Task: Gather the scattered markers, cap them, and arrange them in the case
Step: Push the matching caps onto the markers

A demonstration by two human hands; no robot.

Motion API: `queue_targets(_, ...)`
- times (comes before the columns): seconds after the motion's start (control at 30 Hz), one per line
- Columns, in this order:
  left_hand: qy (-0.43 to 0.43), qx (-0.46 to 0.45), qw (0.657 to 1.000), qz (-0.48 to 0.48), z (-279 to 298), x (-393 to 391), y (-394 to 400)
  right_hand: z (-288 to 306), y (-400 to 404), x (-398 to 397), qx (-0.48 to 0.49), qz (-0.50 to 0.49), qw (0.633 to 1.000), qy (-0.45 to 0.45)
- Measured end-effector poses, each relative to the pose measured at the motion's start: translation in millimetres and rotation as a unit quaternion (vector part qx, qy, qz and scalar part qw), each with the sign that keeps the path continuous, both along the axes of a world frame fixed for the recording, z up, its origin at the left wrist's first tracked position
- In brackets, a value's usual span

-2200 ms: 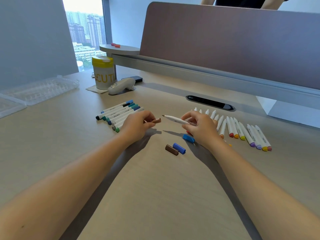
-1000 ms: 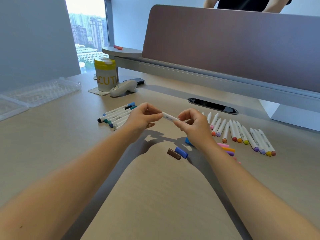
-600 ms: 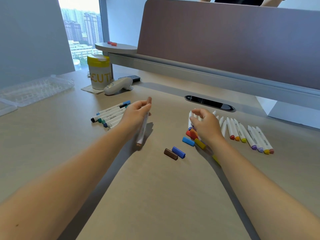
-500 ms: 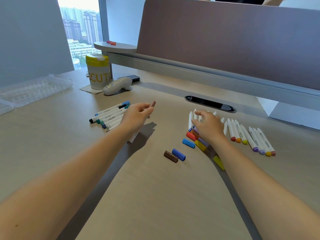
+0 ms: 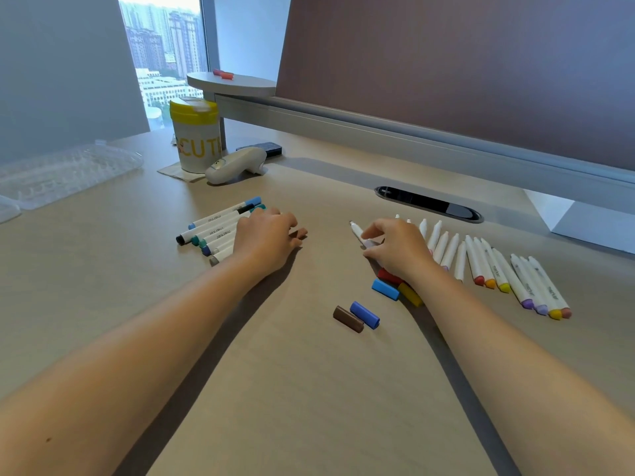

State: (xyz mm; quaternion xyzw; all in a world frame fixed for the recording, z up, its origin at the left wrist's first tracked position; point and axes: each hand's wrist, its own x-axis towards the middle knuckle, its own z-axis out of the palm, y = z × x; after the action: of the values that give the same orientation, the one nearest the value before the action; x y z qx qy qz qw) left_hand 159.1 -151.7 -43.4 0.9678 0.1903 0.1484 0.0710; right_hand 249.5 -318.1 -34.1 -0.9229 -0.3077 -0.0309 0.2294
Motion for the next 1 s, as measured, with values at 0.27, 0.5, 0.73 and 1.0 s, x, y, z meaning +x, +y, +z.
queue_targets(0.27,-0.031,-0.074,0.994,-0.068,11,-19,-23,18,-6,-9,0.193,-0.013,0.972,0.132)
queue_targets(0.5,0.049,-0.134,0.982,-0.125,15,-46,-65,27,-31,-40,0.279,-0.012,0.941,0.192)
queue_targets(0.73,0.090,-0.059,0.990,-0.093,7,-53,-91,22,-48,-59,0.253,-0.006,0.956,0.145)
queue_targets(1.0,0.055,-0.013,0.997,-0.047,1,-46,-107,16,-62,-61,0.236,-0.012,0.965,0.116)
